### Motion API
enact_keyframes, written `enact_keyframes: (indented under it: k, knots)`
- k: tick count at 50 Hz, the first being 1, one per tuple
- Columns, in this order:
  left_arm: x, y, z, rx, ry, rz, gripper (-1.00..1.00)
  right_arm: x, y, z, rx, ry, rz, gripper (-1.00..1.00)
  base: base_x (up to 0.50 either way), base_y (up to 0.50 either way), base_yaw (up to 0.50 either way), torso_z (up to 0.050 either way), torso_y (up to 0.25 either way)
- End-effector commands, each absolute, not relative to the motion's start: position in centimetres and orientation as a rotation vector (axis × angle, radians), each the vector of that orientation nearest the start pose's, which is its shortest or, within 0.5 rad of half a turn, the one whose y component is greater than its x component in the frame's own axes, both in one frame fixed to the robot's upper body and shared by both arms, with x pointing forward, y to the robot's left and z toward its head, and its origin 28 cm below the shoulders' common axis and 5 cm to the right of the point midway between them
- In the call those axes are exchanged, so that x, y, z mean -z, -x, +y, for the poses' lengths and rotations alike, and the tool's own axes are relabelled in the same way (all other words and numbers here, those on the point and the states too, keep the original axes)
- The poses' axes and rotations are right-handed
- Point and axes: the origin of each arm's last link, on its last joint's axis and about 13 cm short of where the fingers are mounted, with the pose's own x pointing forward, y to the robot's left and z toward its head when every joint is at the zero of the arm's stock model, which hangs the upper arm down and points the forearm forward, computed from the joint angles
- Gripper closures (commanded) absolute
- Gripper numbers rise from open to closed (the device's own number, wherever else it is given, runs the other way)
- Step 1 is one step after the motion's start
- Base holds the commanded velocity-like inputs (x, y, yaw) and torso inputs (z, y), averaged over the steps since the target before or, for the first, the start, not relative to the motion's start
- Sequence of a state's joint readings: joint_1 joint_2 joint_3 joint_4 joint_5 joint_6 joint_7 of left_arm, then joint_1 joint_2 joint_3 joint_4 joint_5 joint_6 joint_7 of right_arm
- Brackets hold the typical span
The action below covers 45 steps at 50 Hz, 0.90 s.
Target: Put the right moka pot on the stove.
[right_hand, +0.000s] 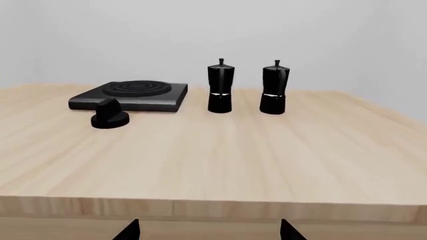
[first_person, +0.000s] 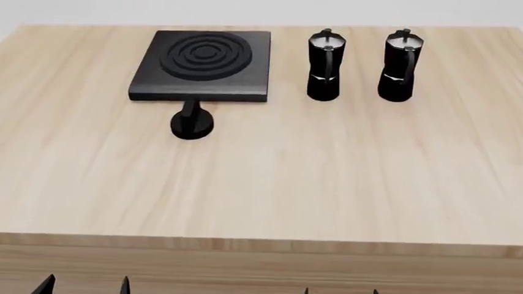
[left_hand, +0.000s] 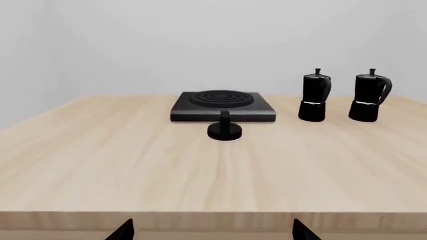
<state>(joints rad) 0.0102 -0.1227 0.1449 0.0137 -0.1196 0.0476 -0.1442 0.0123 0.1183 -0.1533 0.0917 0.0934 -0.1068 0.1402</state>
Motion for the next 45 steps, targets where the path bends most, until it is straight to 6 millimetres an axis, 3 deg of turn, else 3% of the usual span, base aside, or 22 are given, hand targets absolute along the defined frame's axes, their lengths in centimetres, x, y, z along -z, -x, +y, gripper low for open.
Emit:
enact_keyframes:
  k: [1,45]
  knots:
    - [-1.56,-20.67,20.48,0.001,0.003,-0.035,-1.0,-0.13,-20.98,-9.64,-0.003,0.031,-0.017,-1.0,0.2,0.0,0.0,0.0,0.0]
    - [-1.53,-20.65,20.49,-0.004,0.001,-0.039,-1.0,-0.02,-20.94,-9.65,0.0,0.041,-0.022,-1.0,0.2,0.05,0.0,0.0,0.0]
